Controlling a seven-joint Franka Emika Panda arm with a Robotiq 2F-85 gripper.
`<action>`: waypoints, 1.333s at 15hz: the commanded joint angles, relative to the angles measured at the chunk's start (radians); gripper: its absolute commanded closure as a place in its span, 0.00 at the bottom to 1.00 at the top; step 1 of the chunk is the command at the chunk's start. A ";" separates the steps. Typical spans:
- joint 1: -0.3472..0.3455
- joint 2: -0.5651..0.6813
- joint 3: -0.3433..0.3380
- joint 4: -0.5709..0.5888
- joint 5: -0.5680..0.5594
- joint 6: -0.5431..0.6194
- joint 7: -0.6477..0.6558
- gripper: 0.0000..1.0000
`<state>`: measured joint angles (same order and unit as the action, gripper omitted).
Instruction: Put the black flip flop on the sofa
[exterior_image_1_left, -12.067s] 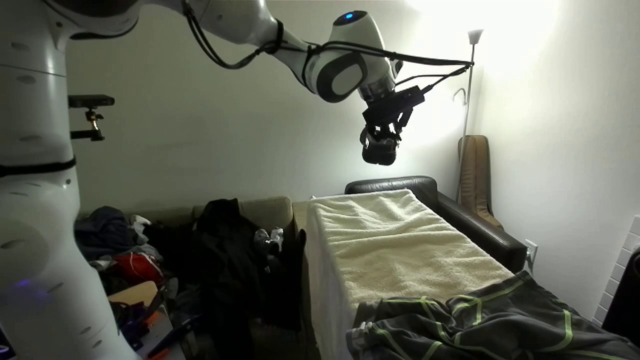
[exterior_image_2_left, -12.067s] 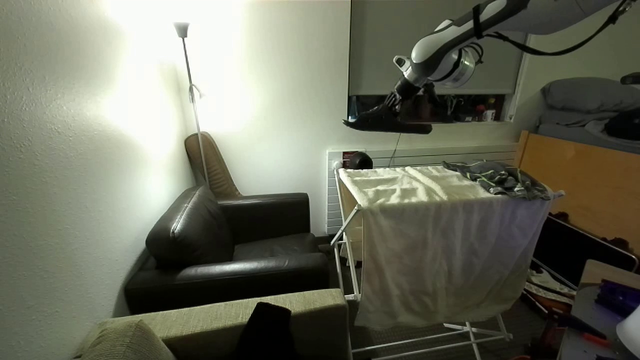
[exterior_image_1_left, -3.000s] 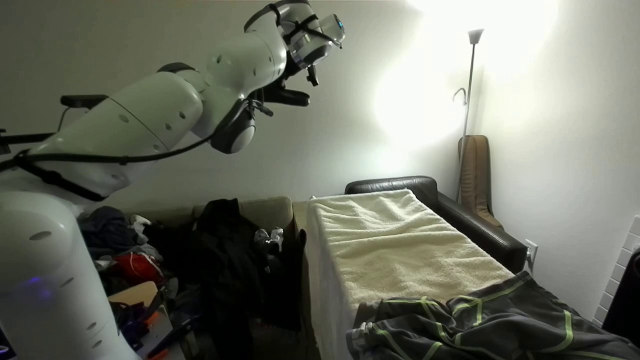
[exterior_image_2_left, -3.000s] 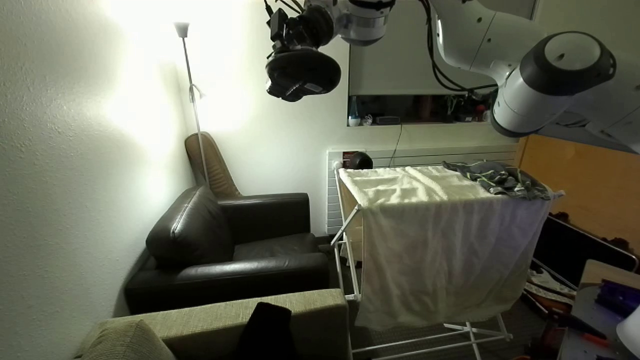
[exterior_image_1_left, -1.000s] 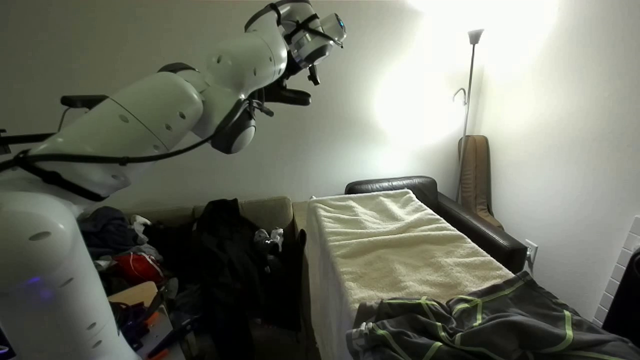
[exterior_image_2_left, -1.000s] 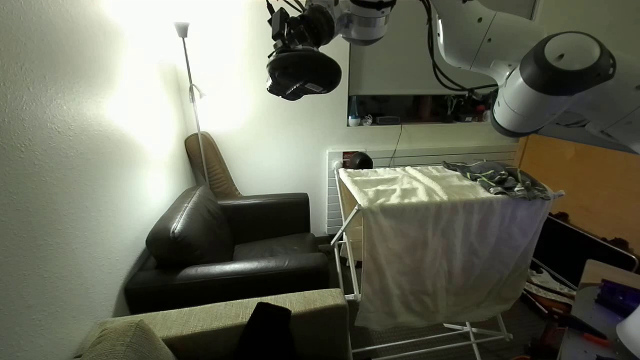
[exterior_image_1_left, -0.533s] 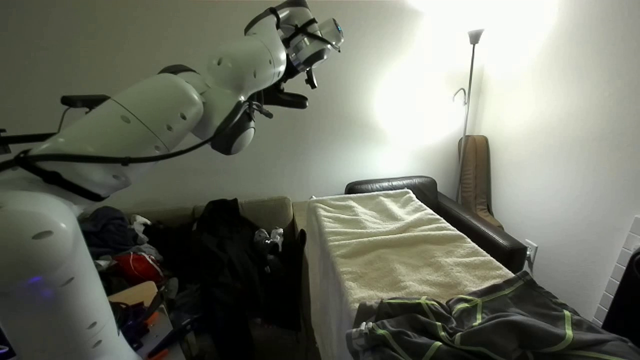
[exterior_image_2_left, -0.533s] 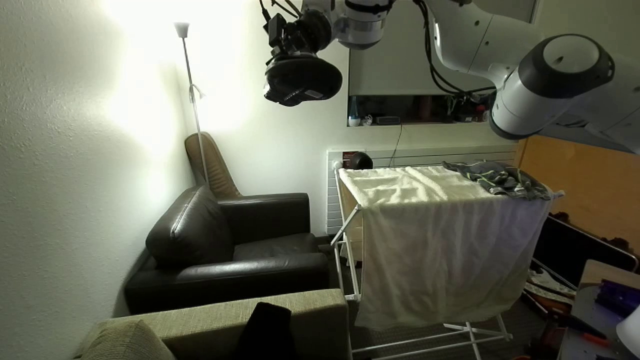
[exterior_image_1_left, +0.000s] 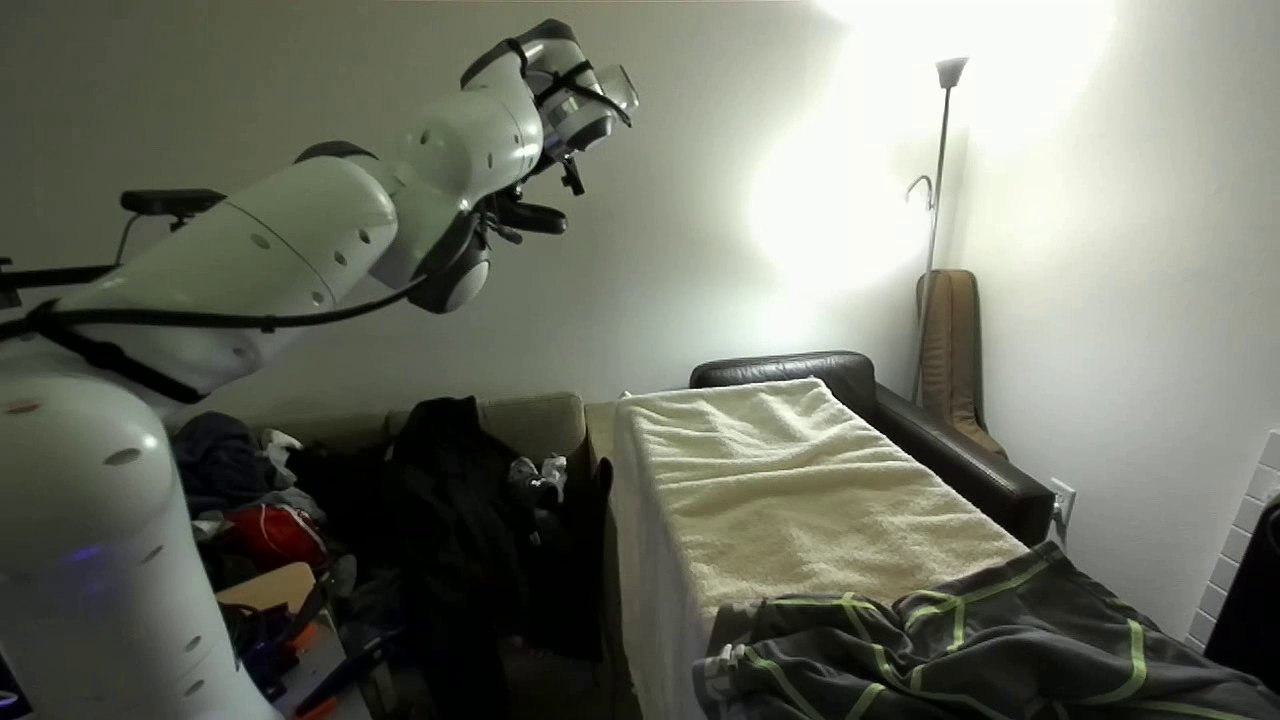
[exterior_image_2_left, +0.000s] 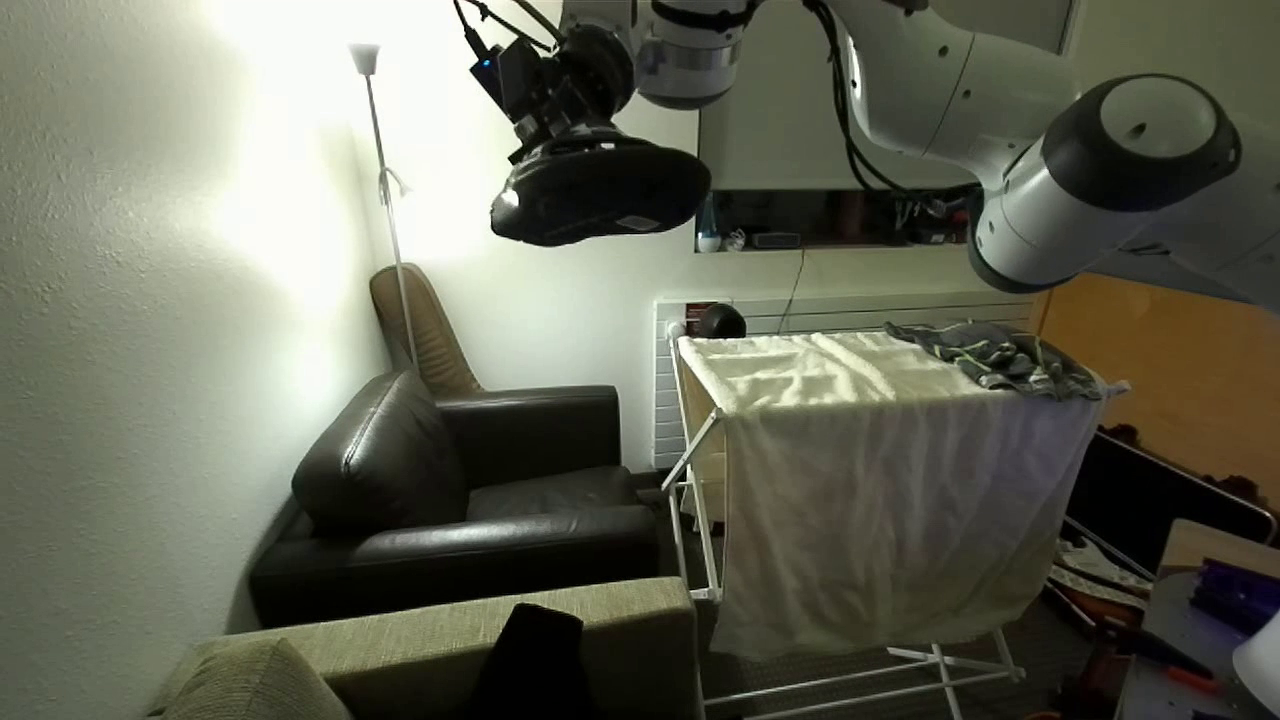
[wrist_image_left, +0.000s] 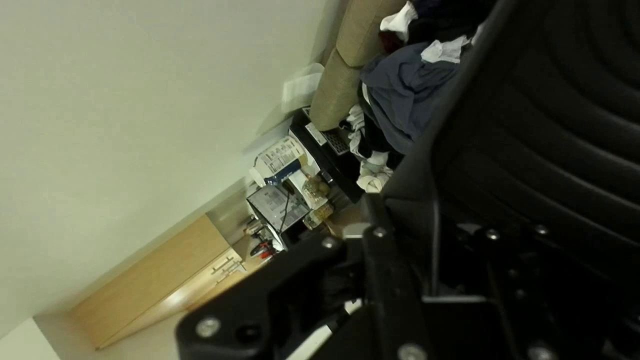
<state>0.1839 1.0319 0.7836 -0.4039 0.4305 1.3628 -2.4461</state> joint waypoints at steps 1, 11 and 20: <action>0.021 -0.013 -0.005 -0.022 -0.009 -0.049 -0.034 0.98; 0.144 0.011 -0.145 0.037 -0.012 -0.127 -0.137 0.98; 0.180 0.020 0.352 0.038 -0.610 0.009 -0.161 0.98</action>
<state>0.3581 1.0499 0.9580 -0.3658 0.0157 1.3292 -2.6069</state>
